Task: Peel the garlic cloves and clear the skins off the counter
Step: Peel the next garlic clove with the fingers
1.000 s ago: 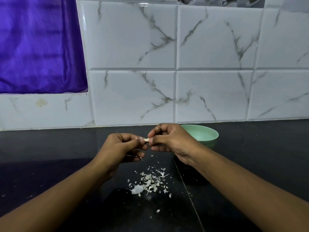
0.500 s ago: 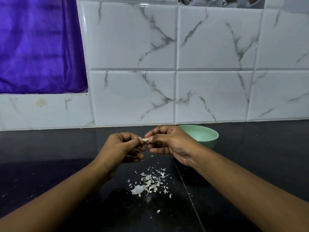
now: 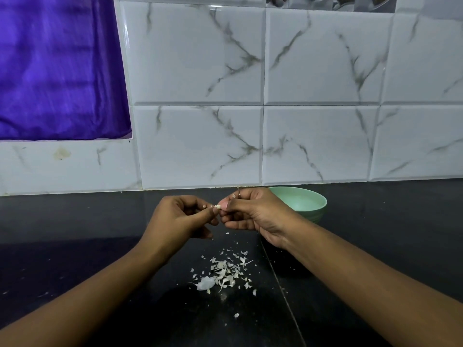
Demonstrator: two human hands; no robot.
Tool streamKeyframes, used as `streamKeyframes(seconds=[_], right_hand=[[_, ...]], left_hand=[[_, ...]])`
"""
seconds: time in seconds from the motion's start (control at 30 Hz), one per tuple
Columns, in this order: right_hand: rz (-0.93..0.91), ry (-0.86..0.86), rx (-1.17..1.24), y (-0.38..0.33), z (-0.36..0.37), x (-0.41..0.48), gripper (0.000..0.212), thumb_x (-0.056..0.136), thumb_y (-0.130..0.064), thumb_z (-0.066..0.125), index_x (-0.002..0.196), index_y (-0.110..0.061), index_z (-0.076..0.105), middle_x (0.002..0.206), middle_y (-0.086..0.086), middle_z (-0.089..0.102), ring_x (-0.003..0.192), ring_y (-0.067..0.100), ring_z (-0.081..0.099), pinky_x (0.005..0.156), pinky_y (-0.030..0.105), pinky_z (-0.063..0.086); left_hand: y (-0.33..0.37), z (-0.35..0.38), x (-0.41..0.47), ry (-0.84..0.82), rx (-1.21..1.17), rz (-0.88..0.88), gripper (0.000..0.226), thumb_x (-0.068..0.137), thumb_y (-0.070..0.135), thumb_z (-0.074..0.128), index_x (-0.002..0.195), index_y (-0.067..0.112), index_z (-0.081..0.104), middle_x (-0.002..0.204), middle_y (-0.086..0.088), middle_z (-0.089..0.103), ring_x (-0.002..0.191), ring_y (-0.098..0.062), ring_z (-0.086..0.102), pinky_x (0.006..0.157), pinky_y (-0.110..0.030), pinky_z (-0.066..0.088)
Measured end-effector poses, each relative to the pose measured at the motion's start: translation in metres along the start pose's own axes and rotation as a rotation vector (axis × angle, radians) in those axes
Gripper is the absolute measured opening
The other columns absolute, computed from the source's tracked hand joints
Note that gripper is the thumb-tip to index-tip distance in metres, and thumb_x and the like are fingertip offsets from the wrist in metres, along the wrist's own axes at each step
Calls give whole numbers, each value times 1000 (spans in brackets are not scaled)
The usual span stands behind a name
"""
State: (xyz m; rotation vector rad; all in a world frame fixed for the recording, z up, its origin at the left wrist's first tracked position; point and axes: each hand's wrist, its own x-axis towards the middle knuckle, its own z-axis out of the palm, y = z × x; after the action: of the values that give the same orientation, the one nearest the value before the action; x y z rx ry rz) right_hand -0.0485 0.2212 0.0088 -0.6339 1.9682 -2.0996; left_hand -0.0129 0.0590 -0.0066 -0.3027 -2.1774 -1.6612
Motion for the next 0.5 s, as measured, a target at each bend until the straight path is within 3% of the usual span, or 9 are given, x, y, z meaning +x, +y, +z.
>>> streamKeyframes(seconds=[0.2,0.5], right_hand=[[-28,-1,-75,1,0,0,4,82,-3,68,80,-6,67,69,2,68,62,9,65,58,19,55],[-8,-14,-39,2,0,0,11,81,2,67,76,-8,66,65,2,68,59,9,65,56,19,55]], left_hand=[[-3,0,0,-3,164,99,15,84,12,69,69,12,73,69,-5,73,58,-27,70,63,-35,58],[-5,0,1,11,194,84,29,84,7,67,56,16,69,58,-6,69,52,-21,68,55,-23,52]])
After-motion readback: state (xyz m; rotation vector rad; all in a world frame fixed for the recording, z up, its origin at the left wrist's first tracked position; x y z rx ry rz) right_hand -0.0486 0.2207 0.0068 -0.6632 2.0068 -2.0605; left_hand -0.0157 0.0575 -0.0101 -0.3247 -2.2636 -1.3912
